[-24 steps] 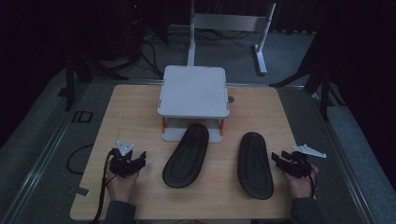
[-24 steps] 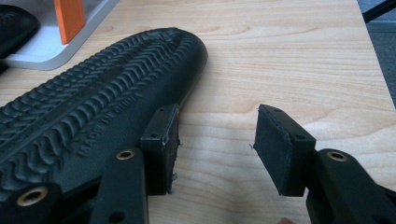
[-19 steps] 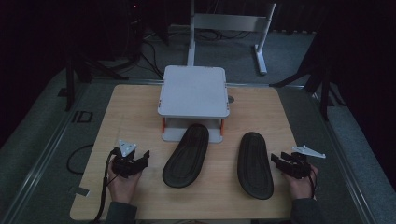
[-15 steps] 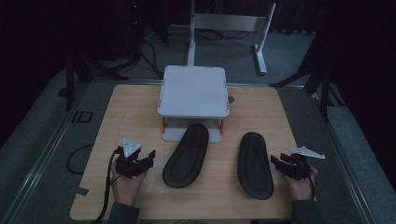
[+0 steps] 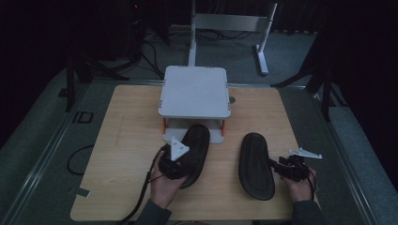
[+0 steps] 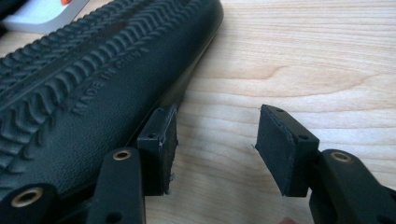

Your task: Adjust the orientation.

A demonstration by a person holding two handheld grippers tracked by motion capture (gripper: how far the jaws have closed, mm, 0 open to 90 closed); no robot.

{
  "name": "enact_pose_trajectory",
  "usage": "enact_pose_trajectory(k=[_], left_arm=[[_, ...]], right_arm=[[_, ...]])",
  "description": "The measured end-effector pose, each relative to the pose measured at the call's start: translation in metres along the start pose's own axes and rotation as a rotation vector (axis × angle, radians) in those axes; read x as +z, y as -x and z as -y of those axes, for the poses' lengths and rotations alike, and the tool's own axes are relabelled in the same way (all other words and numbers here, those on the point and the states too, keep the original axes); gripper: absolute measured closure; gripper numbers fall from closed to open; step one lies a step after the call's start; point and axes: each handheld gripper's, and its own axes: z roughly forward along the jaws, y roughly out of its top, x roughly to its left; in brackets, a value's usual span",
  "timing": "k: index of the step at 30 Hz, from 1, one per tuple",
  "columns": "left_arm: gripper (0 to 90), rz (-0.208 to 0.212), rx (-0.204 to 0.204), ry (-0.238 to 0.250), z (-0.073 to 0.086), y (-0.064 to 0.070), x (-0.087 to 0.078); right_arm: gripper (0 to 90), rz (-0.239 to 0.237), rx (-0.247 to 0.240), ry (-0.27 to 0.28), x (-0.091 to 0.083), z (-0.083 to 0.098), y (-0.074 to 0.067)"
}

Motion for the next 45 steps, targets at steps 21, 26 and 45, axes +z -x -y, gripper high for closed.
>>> enact_pose_trajectory(k=[21,26,45], left_arm=[[42.4,0.187,0.072,-0.146,-0.01,0.067,0.089],[41.8,0.21,0.055,-0.105,-0.017,0.066,0.077],[36.7,0.239,0.211,-0.132,-0.023,0.113,0.064]], right_arm=[[46.5,-0.17,0.025,0.099,-0.011,-0.008,-0.01],[46.1,-0.218,-0.004,0.126,-0.015,-0.014,-0.023],[46.9,-0.314,-0.04,0.155,-0.019,-0.025,-0.049]])
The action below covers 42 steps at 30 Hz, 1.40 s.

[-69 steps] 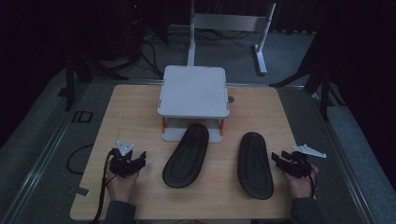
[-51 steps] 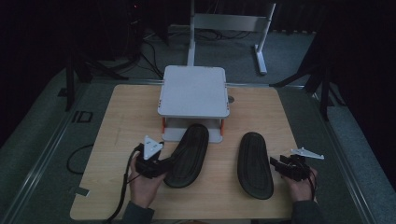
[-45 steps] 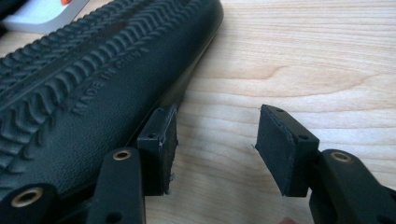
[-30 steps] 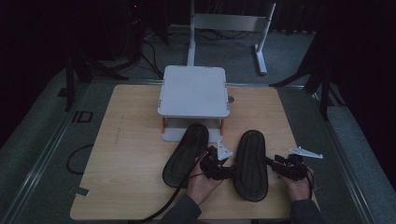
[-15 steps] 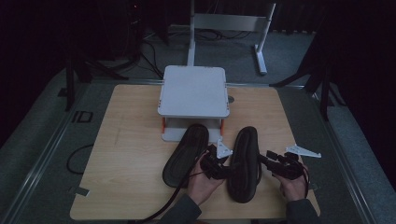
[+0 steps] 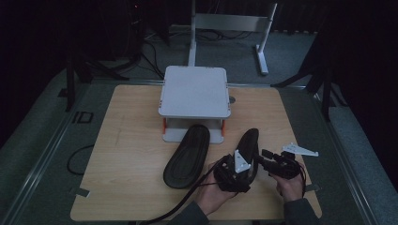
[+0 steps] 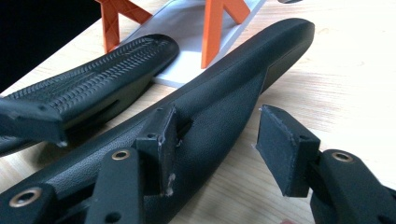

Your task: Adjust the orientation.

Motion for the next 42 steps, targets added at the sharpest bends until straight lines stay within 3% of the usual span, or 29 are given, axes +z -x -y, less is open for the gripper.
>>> enact_pose_trajectory(k=[3,6,9,12,15,18,23,27,31,36,37,38,40,42], left_arm=[[43.1,0.025,-0.046,0.006,0.003,-0.006,-0.003],[49.0,-0.002,-0.062,0.005,0.006,-0.014,-0.007],[52.6,-0.054,-0.074,-0.037,0.013,-0.023,-0.008],[52.3,-0.031,-0.116,-0.02,0.019,-0.033,-0.011],[53.9,-0.051,-0.133,0.01,0.02,-0.038,-0.015],[57.4,-0.043,-0.149,0.025,0.02,-0.045,-0.017],[59.0,-0.076,-0.151,0.044,0.019,-0.05,-0.017],[59.9,-0.108,-0.163,0.036,0.019,-0.054,-0.016],[61.7,-0.115,-0.185,0.036,0.018,-0.056,-0.014],[61.9,-0.124,-0.19,0.038,0.015,-0.055,-0.012],[62.0,-0.124,-0.19,0.038,0.015,-0.055,-0.012],[62.2,-0.124,-0.193,0.041,0.014,-0.055,-0.011],[62.5,-0.132,-0.187,0.042,0.014,-0.054,-0.011],[64.7,-0.14,-0.179,0.033,0.013,-0.054,-0.01]], right_arm=[[46.3,-0.004,-0.01,-0.003,0.0,-0.001,-0.001],[44.6,0.004,-0.028,-0.006,0.0,-0.003,-0.002],[43.2,0.026,-0.027,0.016,-0.002,-0.006,0.002],[42.9,0.058,-0.026,0.039,-0.003,-0.012,0.009],[42.0,0.092,-0.028,0.043,0.0,-0.018,0.016],[40.9,0.146,-0.036,0.062,-0.001,-0.023,0.022],[40.6,0.208,-0.001,0.1,-0.006,-0.031,0.038],[40.8,0.222,-0.006,0.085,-0.004,-0.04,0.043],[40.9,0.196,-0.035,0.045,0.006,-0.038,0.034],[40.6,0.122,-0.083,-0.057,0.034,-0.015,0.012],[40.6,0.122,-0.083,-0.057,0.034,-0.015,0.012],[40.0,0.079,-0.109,-0.094,0.047,-0.007,0.001],[40.6,0.032,-0.121,-0.089,0.05,-0.006,-0.006],[42.8,0.023,-0.139,-0.062,0.046,-0.009,-0.014]])
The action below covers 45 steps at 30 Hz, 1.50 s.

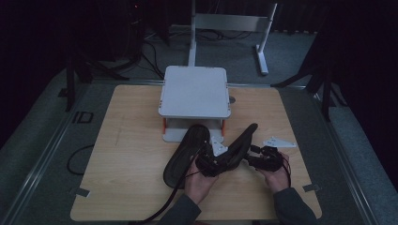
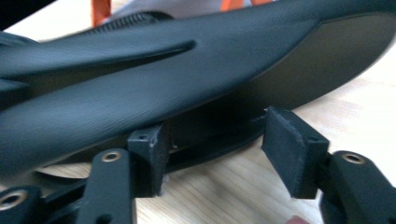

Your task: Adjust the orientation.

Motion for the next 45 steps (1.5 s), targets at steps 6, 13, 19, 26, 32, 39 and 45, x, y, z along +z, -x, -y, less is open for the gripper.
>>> enact_pose_trajectory(k=[6,13,19,26,32,39,45], left_arm=[[67.4,0.007,0.009,-0.027,-0.001,0.0,0.003],[66.3,0.108,0.046,-0.033,-0.003,0.012,0.011],[56.5,0.085,0.006,0.001,-0.006,0.004,0.008],[51.3,0.088,0.002,0.023,-0.003,0.002,0.002],[48.6,0.088,0.029,0.024,0.006,0.01,0.003],[45.6,0.069,0.025,0.024,0.023,0.019,0.001],[40.1,0.05,0.031,0.0,0.033,0.022,0.008]], right_arm=[[47.1,-0.062,-0.009,0.055,-0.012,0.0,-0.007],[51.1,-0.099,-0.052,0.072,-0.03,0.005,-0.019],[44.9,-0.036,-0.049,0.013,-0.036,0.01,-0.014],[44.7,-0.009,-0.032,0.02,-0.037,0.01,-0.007],[44.7,0.046,-0.004,0.028,-0.031,0.001,0.015],[44.5,0.109,0.017,0.007,-0.01,-0.011,0.041],[43.7,0.15,0.042,-0.018,0.01,-0.023,0.057]])
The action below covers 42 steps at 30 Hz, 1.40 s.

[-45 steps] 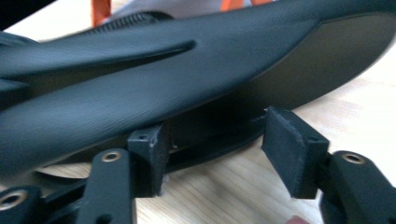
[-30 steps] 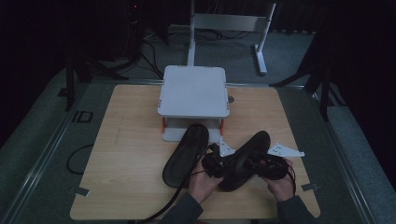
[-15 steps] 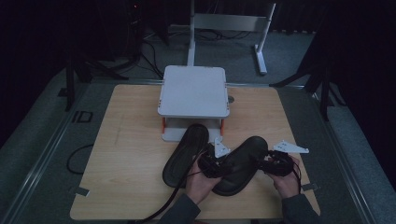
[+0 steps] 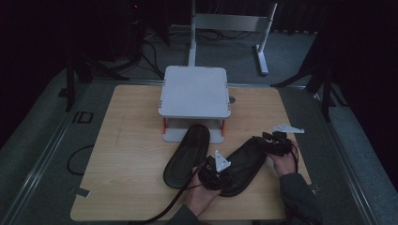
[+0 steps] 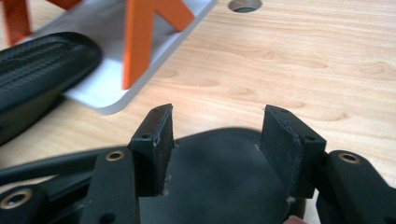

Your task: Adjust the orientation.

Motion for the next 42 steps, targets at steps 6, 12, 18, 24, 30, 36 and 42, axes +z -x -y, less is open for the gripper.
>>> enact_pose_trajectory(k=[6,12,18,24,30,36,42], left_arm=[[38.9,-0.023,0.012,0.006,0.006,0.004,-0.002],[38.0,-0.066,0.018,0.025,0.007,-0.002,-0.018],[37.0,-0.105,-0.01,0.041,0.008,-0.022,-0.043],[37.0,-0.181,-0.042,0.036,0.012,-0.047,-0.062],[39.6,-0.268,-0.088,0.037,0.019,-0.082,-0.079],[44.3,-0.297,-0.116,0.011,0.025,-0.104,-0.081],[48.4,-0.266,-0.149,-0.044,0.031,-0.121,-0.072]], right_arm=[[43.0,0.012,-0.005,-0.023,0.017,-0.008,0.002],[42.7,-0.003,-0.005,-0.017,0.02,-0.009,-0.003],[42.1,-0.014,-0.009,-0.015,0.016,-0.005,-0.005],[41.6,-0.019,-0.012,-0.008,0.012,-0.003,-0.006],[41.4,-0.019,-0.022,-0.002,0.007,-0.002,-0.008],[41.3,-0.021,-0.017,-0.007,0.006,0.001,-0.007],[41.3,-0.028,-0.019,-0.008,0.005,0.002,-0.01]])
